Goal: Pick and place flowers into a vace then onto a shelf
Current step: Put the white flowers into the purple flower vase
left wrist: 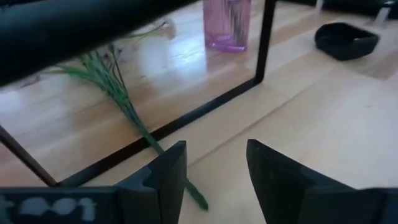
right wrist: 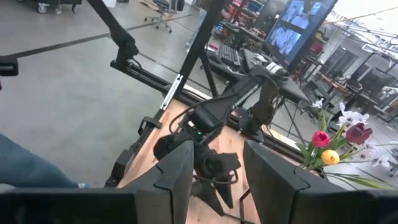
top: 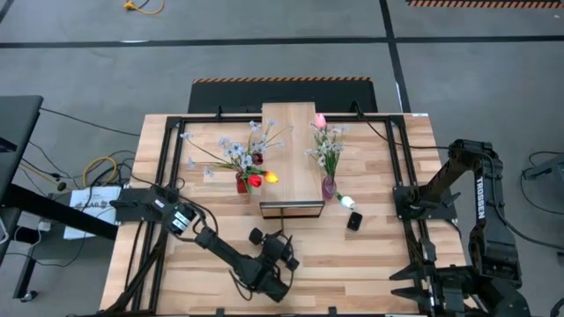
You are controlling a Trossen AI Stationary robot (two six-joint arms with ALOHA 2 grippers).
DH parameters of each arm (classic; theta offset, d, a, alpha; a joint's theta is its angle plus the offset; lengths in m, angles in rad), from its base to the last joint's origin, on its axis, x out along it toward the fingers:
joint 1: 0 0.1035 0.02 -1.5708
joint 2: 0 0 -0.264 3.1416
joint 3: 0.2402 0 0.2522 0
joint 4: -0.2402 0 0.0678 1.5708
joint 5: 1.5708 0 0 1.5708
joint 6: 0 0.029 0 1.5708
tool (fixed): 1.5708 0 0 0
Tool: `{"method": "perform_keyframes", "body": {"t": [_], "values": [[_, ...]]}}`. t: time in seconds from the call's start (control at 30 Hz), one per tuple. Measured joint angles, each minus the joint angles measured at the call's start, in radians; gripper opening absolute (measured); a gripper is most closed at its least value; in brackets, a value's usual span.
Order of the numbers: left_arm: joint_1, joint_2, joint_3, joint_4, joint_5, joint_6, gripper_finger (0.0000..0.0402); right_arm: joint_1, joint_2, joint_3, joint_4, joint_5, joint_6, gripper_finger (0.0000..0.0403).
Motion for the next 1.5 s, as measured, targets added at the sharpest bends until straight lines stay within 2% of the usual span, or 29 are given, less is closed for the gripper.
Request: {"method": "perform_keyframes", "body": {"t": [0.07, 0.2, 0.37, 0.53, 0.77, 1.07, 1.5], "values": [[0.012, 0.0, 0.0, -0.009, 0.032, -0.001, 0.0152, 0.0, 0.0, 0.0, 0.0, -0.001, 0.0, 0.0134], [0.036, 0.0, 0.0, -0.073, 0.164, -0.07, 0.0147, 0.0, 0.0, 0.0, 0.0, -0.001, 0.0, 0.0133], [0.043, 0.01, 0.002, -0.101, 0.188, -0.158, 0.0147, 0.0, 0.0, 0.0, 0.0, -0.001, 0.0, 0.0134], [0.055, 0.022, 0.005, -0.088, 0.26, -0.165, 0.0146, 0.0, 0.0, 0.0, 0.0, -0.002, 0.0, 0.0133], [0.058, 0.027, 0.019, -0.111, 0.285, -0.171, 0.0129, 0.0, 0.0, 0.0, 0.0, -0.002, 0.007, 0.0134], [0.043, 0.028, 0.018, -0.096, 0.291, -0.169, 0.0009, 0.0, 0.0, 0.0, 0.0, -0.002, 0.008, 0.0133], [-0.004, 0.032, 0.016, -0.113, 0.252, -0.229, 0.0001, 0.0, 0.0, 0.0, 0.001, -0.002, 0.009, 0.0128]]}}
